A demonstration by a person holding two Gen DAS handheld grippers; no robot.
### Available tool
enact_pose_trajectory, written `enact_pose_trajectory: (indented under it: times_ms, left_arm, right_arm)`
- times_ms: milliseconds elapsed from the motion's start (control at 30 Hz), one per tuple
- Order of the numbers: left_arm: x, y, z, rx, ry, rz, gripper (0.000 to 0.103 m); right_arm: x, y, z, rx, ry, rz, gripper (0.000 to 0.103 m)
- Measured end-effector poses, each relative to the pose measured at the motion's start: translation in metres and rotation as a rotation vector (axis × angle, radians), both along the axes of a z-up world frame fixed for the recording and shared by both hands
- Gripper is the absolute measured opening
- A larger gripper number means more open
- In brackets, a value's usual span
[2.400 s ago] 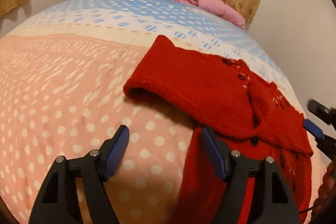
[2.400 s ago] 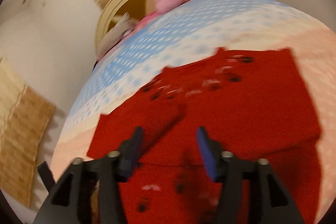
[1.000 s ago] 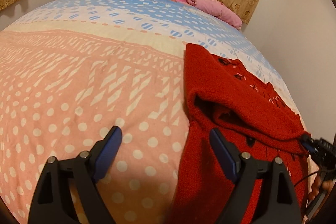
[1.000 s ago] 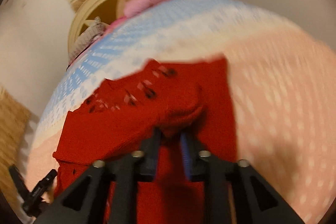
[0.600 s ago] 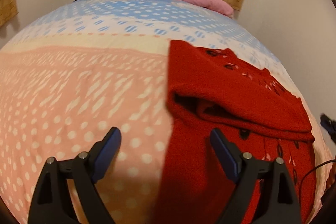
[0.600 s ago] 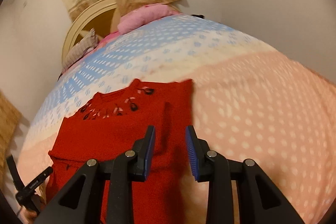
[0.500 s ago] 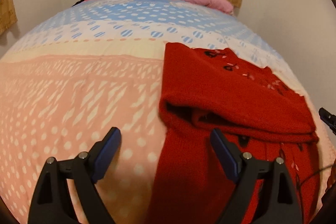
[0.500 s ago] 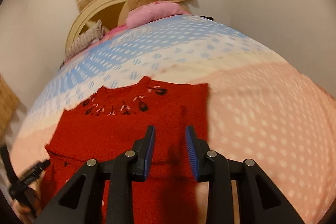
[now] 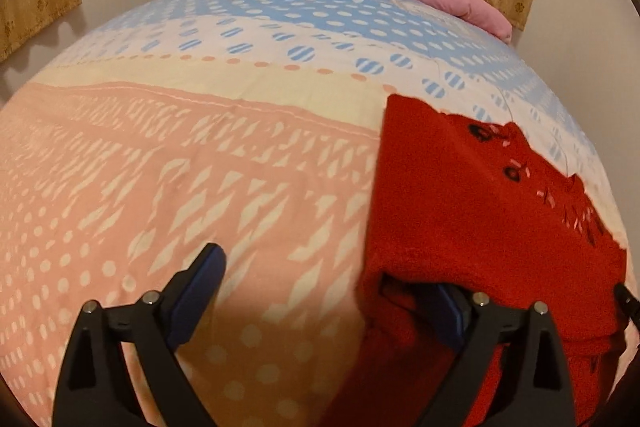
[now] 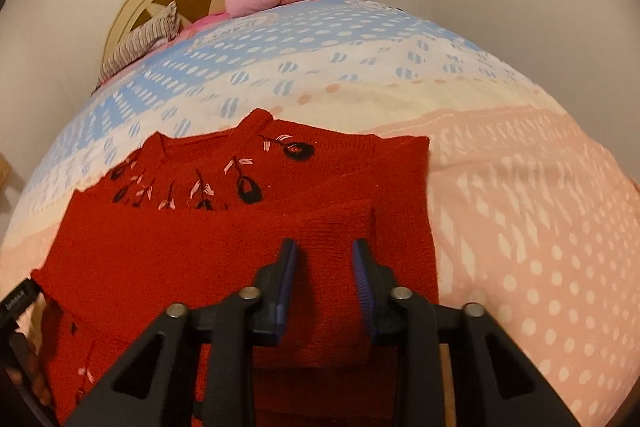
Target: Fold small clothes
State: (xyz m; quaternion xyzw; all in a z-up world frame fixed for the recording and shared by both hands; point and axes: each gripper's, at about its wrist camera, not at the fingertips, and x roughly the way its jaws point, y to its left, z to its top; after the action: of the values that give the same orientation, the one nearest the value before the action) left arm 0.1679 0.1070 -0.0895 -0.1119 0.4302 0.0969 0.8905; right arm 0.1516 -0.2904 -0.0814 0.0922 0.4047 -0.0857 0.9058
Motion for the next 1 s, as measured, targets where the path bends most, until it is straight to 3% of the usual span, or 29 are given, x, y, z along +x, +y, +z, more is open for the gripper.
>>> enact_pose_trajectory:
  times_ms: [33,233,367,533,633,767,900,1000]
  left_arm:
    - [-0.003,0.000,0.000,0.001,-0.003,0.004,0.096]
    - [-0.007,0.000,-0.001,-0.001,-0.006,-0.002,0.100]
    - [-0.007,-0.002,-0.002,0.016,0.000,-0.006,0.101]
    - [-0.005,-0.003,-0.003,0.014,0.002,-0.003,0.103]
    - [-0.005,-0.003,-0.003,0.011,0.003,-0.005,0.103]
    - [-0.004,-0.002,-0.004,0.006,0.001,-0.005,0.103]
    - [-0.005,-0.002,-0.005,0.004,0.000,-0.004,0.103]
    - [-0.005,-0.002,-0.004,0.003,-0.001,-0.004,0.103]
  right_arm:
    - [0.001,0.000,0.000,-0.005,0.010,0.010,0.001]
    - [-0.017,-0.013,0.023,-0.080,-0.090,-0.076,0.000]
    - [-0.024,-0.030,0.018,-0.030,-0.069,-0.097,0.000]
    - [-0.036,-0.030,0.022,0.158,-0.105,-0.056,0.001]
    - [-0.025,-0.017,0.018,0.128,-0.080,-0.017,0.001]
    - [0.000,-0.010,-0.004,0.104,0.029,0.001,0.001]
    - [-0.007,-0.011,0.003,0.133,-0.016,0.010,0.001]
    - [-0.013,-0.010,0.007,0.104,-0.036,0.008,0.016]
